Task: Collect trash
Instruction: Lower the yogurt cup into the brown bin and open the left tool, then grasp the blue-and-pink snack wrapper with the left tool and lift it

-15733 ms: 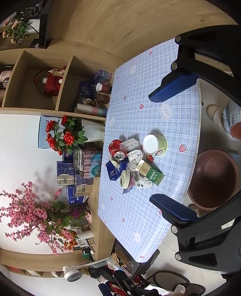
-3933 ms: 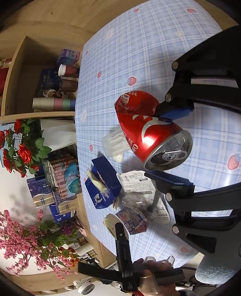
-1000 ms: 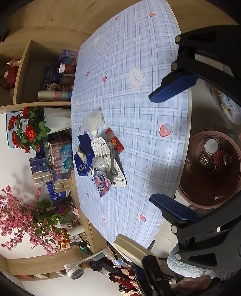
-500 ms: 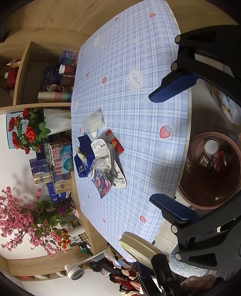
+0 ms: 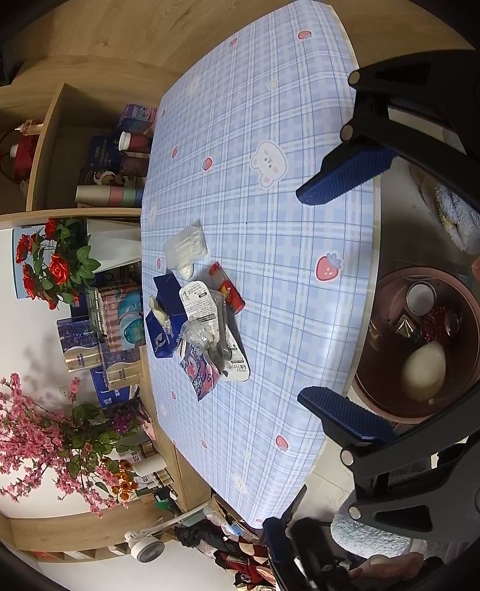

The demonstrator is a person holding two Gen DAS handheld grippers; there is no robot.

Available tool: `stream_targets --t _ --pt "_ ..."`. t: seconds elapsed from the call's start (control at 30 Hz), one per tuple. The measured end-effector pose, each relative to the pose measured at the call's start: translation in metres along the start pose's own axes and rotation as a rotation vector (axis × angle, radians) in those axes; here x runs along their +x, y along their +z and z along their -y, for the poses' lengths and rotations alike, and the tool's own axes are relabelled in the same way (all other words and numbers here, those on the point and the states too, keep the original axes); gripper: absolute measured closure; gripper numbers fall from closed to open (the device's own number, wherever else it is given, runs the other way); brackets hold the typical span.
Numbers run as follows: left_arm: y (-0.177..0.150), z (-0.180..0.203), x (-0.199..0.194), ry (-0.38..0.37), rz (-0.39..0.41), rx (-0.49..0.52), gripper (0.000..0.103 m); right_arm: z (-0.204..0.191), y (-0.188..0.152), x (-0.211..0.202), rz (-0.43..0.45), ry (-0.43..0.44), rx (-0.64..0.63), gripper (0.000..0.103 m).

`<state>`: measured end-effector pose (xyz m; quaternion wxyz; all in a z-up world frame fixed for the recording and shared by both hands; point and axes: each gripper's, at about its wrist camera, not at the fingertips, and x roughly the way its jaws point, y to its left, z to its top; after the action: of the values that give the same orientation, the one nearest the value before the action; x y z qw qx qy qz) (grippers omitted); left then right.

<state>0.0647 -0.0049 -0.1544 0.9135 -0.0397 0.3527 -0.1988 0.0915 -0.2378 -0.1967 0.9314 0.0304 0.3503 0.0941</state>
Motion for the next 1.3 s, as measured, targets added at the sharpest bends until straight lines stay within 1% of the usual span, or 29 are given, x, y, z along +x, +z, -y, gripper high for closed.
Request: stream_targets --t 0.2,0.33,0.47,0.67,0.97,1.13,1.3 --pt "0.004 -0.016 -0.007 0.055 0.051 -0.038 0.011 0.001 0.000 0.001 0.000 -0.014 0.002 0.006" --pt "0.004 -0.027 -0.010 0.076 0.069 -0.073 0.012 0.002 0.000 0.002 0.013 -0.030 0.001 0.006" --pt "0.005 -0.036 -0.012 0.103 0.090 -0.093 0.012 0.005 -0.001 0.002 0.026 -0.026 0.007 0.006" --pt "0.008 -0.042 -0.010 0.136 0.091 -0.081 0.012 0.006 -0.002 0.005 0.029 -0.028 -0.007 0.006" --pt "0.014 -0.054 0.001 0.137 0.065 -0.114 0.012 0.007 -0.001 0.012 0.026 -0.015 -0.005 0.006" --pt "0.016 -0.060 0.012 0.126 0.035 -0.141 0.020 0.011 0.001 0.024 -0.004 -0.008 -0.003 0.006" --pt "0.023 -0.064 0.029 0.098 0.008 -0.153 0.029 0.013 0.004 0.037 -0.019 -0.047 -0.020 0.006"
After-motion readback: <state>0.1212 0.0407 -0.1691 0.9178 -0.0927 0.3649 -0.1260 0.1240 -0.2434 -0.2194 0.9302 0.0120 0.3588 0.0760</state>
